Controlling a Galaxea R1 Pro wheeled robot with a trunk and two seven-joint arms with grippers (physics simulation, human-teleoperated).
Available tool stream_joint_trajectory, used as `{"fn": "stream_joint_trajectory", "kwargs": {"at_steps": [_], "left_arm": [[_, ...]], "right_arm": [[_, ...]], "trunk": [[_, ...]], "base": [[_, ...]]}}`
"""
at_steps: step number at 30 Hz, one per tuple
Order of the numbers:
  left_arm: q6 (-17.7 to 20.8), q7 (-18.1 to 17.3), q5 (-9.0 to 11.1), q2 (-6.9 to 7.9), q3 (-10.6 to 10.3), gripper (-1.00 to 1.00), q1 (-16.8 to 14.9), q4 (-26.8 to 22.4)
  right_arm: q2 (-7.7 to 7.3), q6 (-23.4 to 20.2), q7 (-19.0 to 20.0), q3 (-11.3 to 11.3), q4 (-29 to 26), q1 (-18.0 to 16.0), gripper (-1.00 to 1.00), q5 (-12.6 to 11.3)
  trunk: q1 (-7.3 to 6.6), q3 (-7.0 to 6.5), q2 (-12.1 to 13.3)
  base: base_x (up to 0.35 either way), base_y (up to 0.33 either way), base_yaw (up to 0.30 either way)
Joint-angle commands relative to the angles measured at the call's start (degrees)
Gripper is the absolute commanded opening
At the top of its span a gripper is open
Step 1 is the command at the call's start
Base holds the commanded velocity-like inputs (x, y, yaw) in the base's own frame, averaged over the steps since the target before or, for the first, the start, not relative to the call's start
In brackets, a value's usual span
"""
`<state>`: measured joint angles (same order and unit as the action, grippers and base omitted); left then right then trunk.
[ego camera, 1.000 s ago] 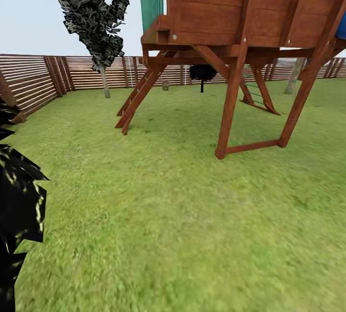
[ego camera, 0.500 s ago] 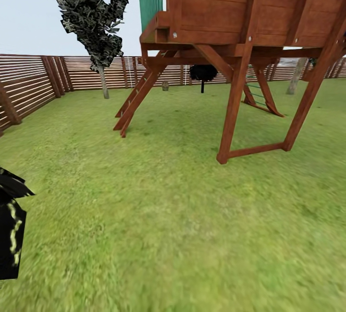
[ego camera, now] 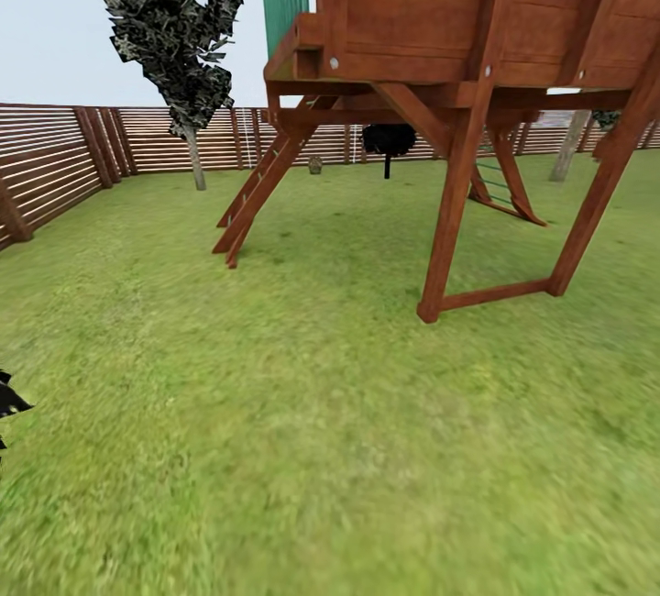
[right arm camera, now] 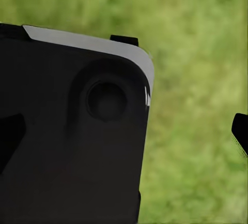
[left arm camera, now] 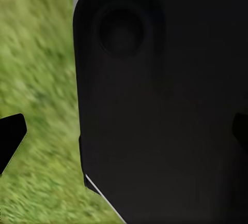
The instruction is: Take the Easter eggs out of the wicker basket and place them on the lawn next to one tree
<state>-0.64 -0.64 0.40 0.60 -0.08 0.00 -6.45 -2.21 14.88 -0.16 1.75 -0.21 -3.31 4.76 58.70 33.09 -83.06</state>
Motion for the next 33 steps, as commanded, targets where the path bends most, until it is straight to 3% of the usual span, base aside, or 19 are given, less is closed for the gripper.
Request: {"fn": "stream_joint_trajectory", "kwargs": {"at_steps": [1, 33], "left_arm": [[-0.07, -0.07, 0.04, 0.01, -0.01, 1.0, 0.0, -0.05], [-0.07, -0.07, 0.04, -0.04, -0.01, 1.0, 0.0, -0.04]], "right_arm": [[0.08, 0.15, -0.02, 0.07, 0.04, -0.03, 1.0, 0.29], [0.01, 0.15, 0.0, 0.01, 0.04, -0.03, 1.0, -0.11]], "trunk": [[0.03, 0.05, -0.02], [0.03, 0.05, -0.02]], "base": [[0.313, 0.0, 0.0], [0.313, 0.0, 0.0]]}}
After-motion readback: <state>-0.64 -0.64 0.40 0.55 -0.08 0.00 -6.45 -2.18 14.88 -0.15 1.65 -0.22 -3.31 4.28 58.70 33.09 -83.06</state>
